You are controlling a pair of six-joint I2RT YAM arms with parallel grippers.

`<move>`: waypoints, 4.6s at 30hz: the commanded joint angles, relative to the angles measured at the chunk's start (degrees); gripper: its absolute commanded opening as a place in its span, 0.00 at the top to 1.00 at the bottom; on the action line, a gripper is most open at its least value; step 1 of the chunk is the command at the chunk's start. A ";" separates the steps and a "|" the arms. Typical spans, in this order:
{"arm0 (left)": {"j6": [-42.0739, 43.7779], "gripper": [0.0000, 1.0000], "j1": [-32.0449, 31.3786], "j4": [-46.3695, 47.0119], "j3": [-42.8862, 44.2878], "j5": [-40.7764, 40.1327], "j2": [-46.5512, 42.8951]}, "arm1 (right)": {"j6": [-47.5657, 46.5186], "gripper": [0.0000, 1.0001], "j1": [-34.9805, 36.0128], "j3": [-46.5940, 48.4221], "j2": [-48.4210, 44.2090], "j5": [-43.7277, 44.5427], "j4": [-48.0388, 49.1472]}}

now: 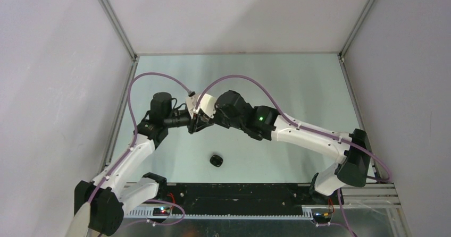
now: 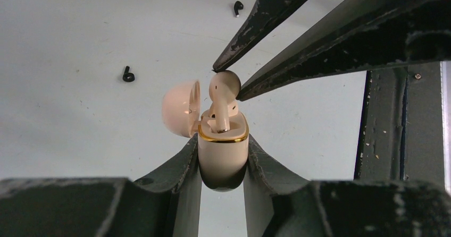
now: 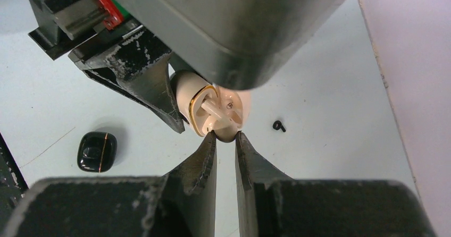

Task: Insert the wireless bluetooth earbuds into the charging case
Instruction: Place the earbud in the charging case, then close the charging case.

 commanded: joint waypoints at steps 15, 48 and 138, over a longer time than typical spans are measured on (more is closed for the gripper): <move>2.81 0.97 -1.38 -0.55 -0.02 0.34 -1.23 | -0.28 0.82 1.86 3.68 1.56 -1.15 -0.26; 4.47 0.99 -1.49 -1.88 0.61 1.15 -2.64 | -2.50 0.48 -0.92 3.86 -6.04 -5.60 -4.63; 21.65 0.92 -0.35 -18.80 0.76 15.74 -6.73 | -1.28 0.13 -7.85 -10.74 -10.03 -31.80 5.63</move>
